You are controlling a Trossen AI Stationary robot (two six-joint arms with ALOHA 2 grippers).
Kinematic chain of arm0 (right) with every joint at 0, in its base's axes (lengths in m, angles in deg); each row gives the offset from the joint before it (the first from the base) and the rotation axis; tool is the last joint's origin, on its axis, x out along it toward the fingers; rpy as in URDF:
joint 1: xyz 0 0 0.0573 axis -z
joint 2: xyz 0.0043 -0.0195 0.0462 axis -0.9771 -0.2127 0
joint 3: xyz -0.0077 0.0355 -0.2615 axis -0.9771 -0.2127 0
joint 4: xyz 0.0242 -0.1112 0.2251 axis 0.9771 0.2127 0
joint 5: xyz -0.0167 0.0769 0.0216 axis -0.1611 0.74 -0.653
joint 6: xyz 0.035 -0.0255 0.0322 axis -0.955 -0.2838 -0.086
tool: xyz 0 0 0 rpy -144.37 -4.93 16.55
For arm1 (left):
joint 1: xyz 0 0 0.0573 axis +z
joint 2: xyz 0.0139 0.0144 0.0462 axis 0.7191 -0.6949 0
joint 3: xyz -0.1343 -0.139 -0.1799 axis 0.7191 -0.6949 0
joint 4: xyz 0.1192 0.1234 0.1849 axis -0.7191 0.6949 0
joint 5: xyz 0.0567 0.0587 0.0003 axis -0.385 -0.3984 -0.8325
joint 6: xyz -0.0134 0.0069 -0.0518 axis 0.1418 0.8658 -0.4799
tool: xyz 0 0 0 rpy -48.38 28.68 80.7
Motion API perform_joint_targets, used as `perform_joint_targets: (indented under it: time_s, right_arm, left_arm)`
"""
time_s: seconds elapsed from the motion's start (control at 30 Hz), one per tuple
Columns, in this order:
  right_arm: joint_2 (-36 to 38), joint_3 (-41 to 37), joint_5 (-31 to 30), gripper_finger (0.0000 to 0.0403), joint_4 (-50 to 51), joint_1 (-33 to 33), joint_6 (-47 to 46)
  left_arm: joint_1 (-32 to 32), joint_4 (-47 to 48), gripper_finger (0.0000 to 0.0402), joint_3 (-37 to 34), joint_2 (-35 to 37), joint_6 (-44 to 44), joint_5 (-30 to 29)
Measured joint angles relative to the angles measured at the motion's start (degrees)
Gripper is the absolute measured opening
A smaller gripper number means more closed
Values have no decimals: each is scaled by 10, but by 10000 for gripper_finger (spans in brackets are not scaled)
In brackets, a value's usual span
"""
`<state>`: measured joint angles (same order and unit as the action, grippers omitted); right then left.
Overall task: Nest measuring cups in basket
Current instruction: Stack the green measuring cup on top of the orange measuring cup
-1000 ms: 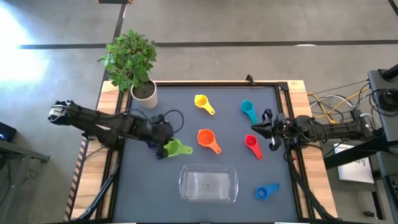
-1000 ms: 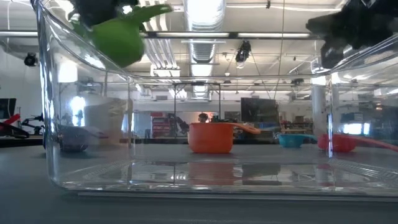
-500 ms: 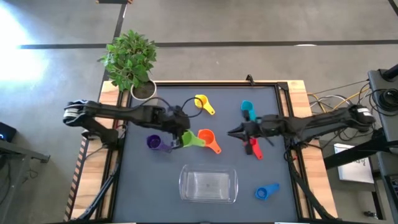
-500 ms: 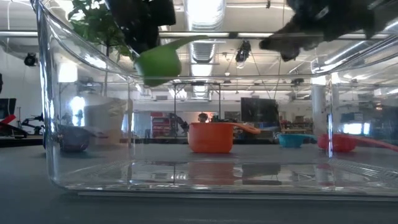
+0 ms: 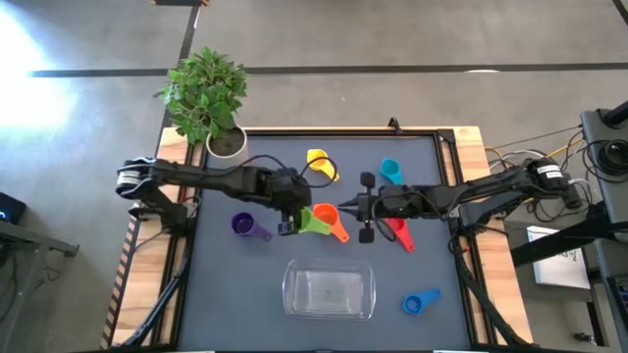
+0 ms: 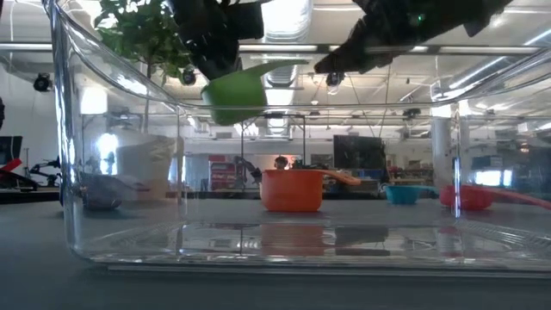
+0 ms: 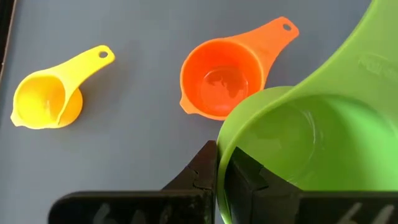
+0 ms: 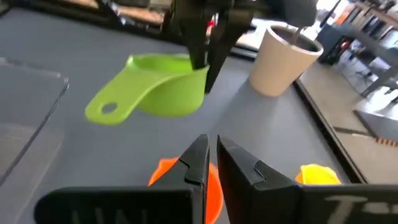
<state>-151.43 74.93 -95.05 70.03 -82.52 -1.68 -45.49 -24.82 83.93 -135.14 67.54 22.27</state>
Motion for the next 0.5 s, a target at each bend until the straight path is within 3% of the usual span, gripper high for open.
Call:
perform_joint_targets:
  time_s: [0.27, 0.5]
  right_arm:
    - [-3, 0, 21, 40, 6, -19, 109]
    - [-13, 0, 25, 127, 11, -38, 103]
  left_arm:
    - [8, -3, 0, -9, 4, 0, 0]
    - [25, -14, 0, -9, 4, 0, 0]
